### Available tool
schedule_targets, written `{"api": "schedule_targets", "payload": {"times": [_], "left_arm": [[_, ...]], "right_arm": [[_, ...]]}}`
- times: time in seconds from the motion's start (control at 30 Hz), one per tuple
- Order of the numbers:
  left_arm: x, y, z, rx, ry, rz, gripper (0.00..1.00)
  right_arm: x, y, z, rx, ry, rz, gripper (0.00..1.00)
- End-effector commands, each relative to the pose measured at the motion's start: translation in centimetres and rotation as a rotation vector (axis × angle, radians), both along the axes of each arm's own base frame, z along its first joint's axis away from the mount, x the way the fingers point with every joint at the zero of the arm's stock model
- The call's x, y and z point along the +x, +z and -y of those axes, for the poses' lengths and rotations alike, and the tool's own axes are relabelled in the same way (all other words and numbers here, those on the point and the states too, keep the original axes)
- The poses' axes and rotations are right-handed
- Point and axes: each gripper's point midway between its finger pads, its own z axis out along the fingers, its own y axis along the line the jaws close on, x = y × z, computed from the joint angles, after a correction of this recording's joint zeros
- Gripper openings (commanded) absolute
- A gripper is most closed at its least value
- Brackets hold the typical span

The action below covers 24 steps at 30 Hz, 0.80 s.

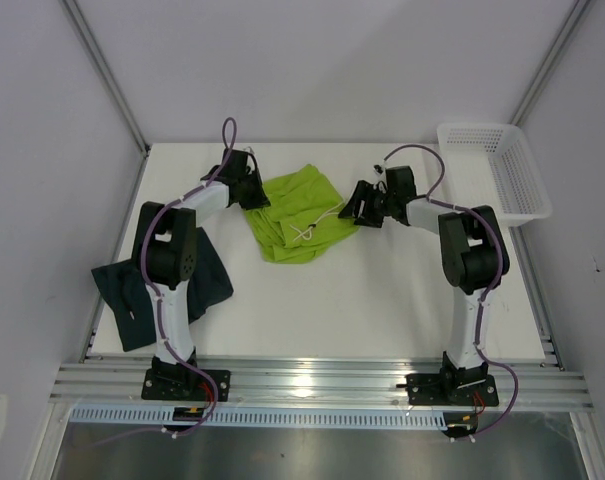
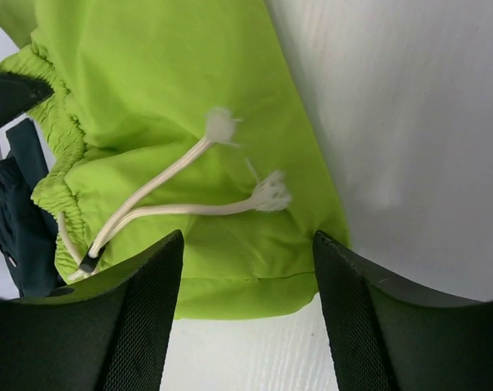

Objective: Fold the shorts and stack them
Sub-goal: Fold the shorts

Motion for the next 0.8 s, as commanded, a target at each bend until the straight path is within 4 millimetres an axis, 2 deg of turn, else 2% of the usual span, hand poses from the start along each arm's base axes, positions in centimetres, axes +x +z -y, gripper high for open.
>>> {"api": "schedule_targets", "payload": {"times": [0.0,0.07,0.1,0.23,0.33,0.4,0.5,0.53,0.57,0.63,0.67,0.77], "left_arm": [[0.5,-0.6,-0.7,0.022,-0.005,0.012,0.00],[0.5,-0.7,-0.7,0.024,-0.007,0.013,0.00],[0.6,-0.7,-0.7,0.024,-0.008,0.013,0.00],[0.8,-0.8,-0.9,0.034,-0.004,0.013,0.00],[0.9,-1.1,-0.9,0.041,-0.005,0.010,0.00],[0.8,-1.2,-0.9,0.039,-0.009,0.009,0.00],[0.9,-1.2,-0.6,0.029,-0.020,0.014,0.00],[0.9,-1.2,-0.6,0.029,-0.020,0.015,0.00],[0.9,-1.2,-0.6,0.027,-0.023,0.017,0.00],[1.0,-1.1,-0.2,0.018,-0.041,0.021,0.00],[1.1,-1.0,0.0,0.012,-0.051,0.023,0.00],[0.8,-1.0,1.0,0.003,-0.108,0.028,0.00]], "right_arm": [[0.6,-0.4,-0.5,0.016,0.002,0.013,0.66],[0.2,-0.7,-0.7,0.028,0.008,0.002,0.51],[0.0,-0.9,-0.8,0.030,0.011,-0.003,0.49],[-1.2,-2.2,-0.5,-0.016,-0.014,-0.030,0.54],[-1.4,-2.6,-0.9,-0.002,-0.002,-0.047,0.41],[-2.0,-2.7,-1.6,-0.026,0.015,-0.058,0.28],[-4.6,-3.6,-2.5,-0.151,0.022,-0.107,0.02],[-5.5,-4.7,-1.7,-0.264,-0.023,-0.133,0.00],[-7.5,-4.6,-3.7,-0.314,0.023,-0.122,0.00],[-10.3,-5.4,-4.9,-0.373,0.044,-0.139,0.00],[-13.6,-6.1,-6.2,-0.398,0.074,-0.149,0.00],[-18.8,-6.8,-9.1,-0.400,0.155,-0.134,0.00]]}}
